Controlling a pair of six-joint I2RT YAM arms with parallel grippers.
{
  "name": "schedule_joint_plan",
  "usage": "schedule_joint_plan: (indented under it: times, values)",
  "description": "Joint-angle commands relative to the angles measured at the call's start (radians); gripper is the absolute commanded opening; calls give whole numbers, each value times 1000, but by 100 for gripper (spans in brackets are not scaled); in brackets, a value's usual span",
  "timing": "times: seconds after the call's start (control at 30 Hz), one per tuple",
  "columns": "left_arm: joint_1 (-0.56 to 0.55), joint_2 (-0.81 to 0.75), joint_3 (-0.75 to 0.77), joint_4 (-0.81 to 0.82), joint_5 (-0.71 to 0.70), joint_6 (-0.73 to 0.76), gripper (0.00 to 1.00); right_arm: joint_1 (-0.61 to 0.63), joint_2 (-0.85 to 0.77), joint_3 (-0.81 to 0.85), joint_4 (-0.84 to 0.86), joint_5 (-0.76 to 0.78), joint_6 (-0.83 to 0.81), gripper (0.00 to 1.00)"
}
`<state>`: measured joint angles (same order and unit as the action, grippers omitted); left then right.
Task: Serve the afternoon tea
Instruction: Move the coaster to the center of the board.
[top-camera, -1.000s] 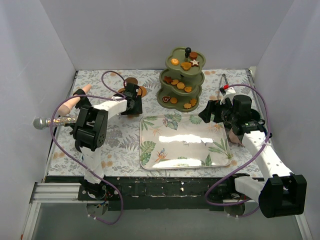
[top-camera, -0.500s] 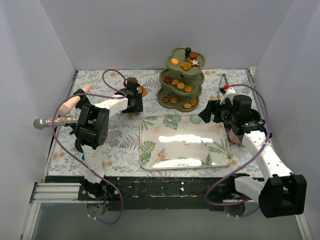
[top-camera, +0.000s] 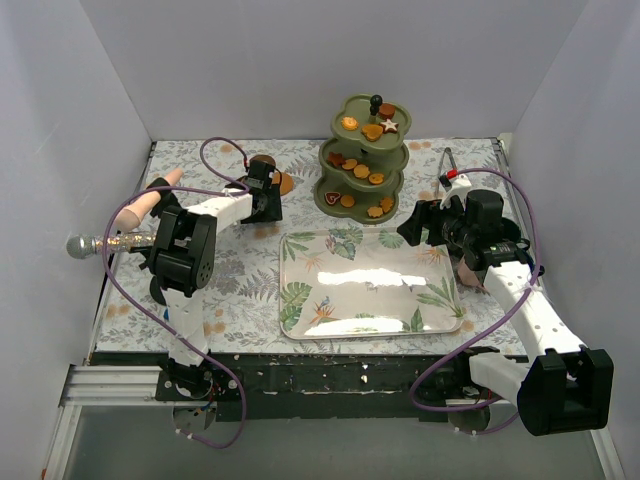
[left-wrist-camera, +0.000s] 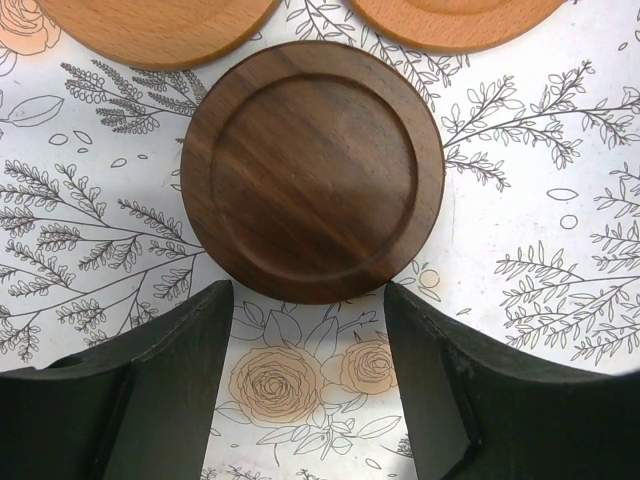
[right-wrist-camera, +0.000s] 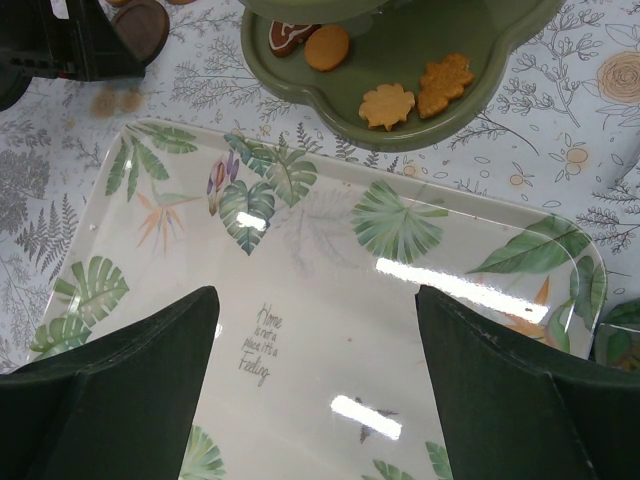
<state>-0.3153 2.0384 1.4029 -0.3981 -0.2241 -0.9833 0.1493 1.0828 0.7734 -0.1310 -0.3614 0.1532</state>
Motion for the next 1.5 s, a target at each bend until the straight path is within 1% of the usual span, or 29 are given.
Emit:
schedule_joint_plan:
  times: [0.0,0.57,0.73,0.83,1.0,1.03,1.07,1.1,1.2,1.3,1.43,1.47]
  values:
    - [13,72,-18,-67,11,15,61,3,0,-5,31,4,-11,88]
    - [13,105,25,-65,22,25,61,3,6,-6,31,6,-12,88]
    - [15,88,24,-68,28,23,62,3,6,-3,28,9,-12,88]
    - [15,59,25,-68,54,37,66,3,2,6,21,16,-15,88]
    - [13,-30,28,-71,107,69,79,3,-21,39,-2,32,-17,88]
    - [15,-52,28,-74,117,77,82,3,-26,53,-18,47,-21,88]
    - [15,-73,28,-74,124,81,87,3,-27,67,-36,68,-30,89]
    - [15,-101,22,-74,126,83,90,1,-27,85,-57,91,-43,89]
    - [13,-190,4,-58,143,81,98,-11,-15,151,-139,180,-82,90]
    - [13,-266,5,-39,146,78,98,-63,6,210,-203,263,-115,91]
    - [30,-345,10,-7,146,42,98,-187,48,260,-216,269,-139,90]
    - [47,-360,-4,8,164,16,98,-198,67,283,-223,307,-150,90]
